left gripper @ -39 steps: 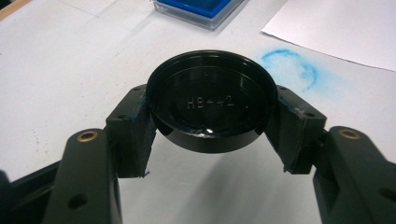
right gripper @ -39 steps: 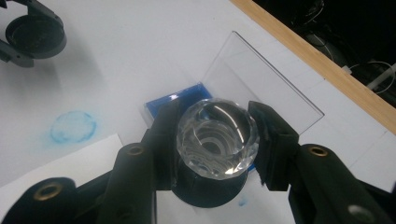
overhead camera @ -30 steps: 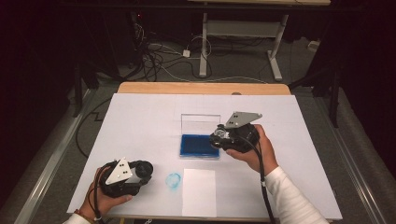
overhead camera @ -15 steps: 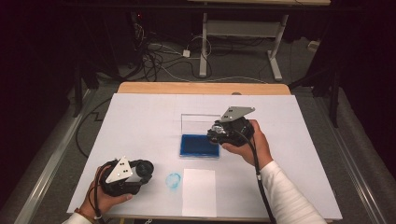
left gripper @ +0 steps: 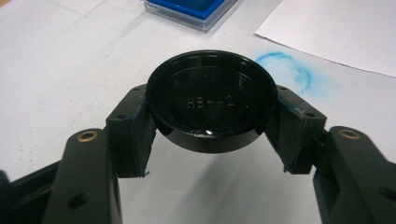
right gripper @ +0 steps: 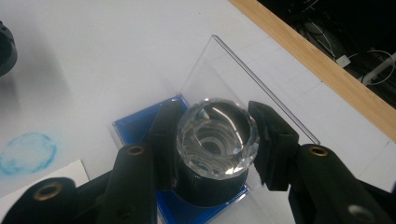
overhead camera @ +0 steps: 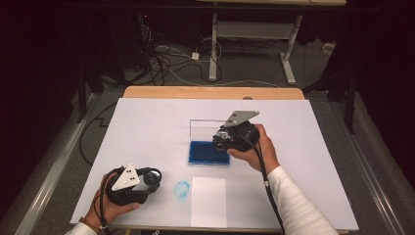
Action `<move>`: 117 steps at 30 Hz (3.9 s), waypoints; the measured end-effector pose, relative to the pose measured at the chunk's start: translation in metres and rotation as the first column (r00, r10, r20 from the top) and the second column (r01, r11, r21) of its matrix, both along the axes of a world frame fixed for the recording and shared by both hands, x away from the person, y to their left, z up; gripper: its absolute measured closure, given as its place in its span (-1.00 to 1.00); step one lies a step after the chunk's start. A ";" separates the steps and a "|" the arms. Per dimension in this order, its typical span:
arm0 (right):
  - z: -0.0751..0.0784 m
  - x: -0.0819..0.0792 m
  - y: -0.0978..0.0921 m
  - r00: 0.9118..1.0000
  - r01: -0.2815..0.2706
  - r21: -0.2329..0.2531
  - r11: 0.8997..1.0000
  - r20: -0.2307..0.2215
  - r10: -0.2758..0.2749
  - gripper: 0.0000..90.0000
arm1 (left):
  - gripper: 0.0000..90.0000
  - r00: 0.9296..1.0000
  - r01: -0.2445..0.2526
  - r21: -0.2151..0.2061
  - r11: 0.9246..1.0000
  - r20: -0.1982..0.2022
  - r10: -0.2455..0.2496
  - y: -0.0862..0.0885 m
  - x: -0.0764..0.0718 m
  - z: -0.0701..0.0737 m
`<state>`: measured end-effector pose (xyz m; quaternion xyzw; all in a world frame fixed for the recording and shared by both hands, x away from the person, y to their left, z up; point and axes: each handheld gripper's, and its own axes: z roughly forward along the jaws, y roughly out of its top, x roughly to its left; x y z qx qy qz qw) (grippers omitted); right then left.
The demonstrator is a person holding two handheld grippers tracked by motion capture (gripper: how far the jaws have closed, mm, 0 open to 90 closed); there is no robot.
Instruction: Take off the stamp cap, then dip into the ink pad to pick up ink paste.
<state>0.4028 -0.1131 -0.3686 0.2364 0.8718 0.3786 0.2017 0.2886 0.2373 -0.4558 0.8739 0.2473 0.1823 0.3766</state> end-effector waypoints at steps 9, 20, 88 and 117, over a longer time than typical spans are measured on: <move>-0.003 0.002 0.008 1.000 -0.004 -0.009 1.000 0.003 0.004 0.27 | -0.19 1.000 -0.007 -0.008 1.000 -0.002 0.007 0.003 0.001 0.000; -0.007 0.005 0.019 1.000 -0.028 -0.012 1.000 -0.009 0.028 0.27 | -0.19 1.000 -0.014 -0.008 1.000 -0.012 0.014 0.007 -0.001 -0.001; -0.053 0.020 0.067 0.993 -0.075 -0.094 0.993 -0.101 0.065 0.27 | -0.19 1.000 -0.020 -0.001 1.000 -0.007 0.020 0.003 -0.008 -0.001; -0.058 0.019 0.066 0.994 -0.048 -0.078 0.996 -0.106 0.040 0.27 | -0.19 1.000 0.001 0.022 1.000 -0.013 0.000 -0.001 -0.008 -0.002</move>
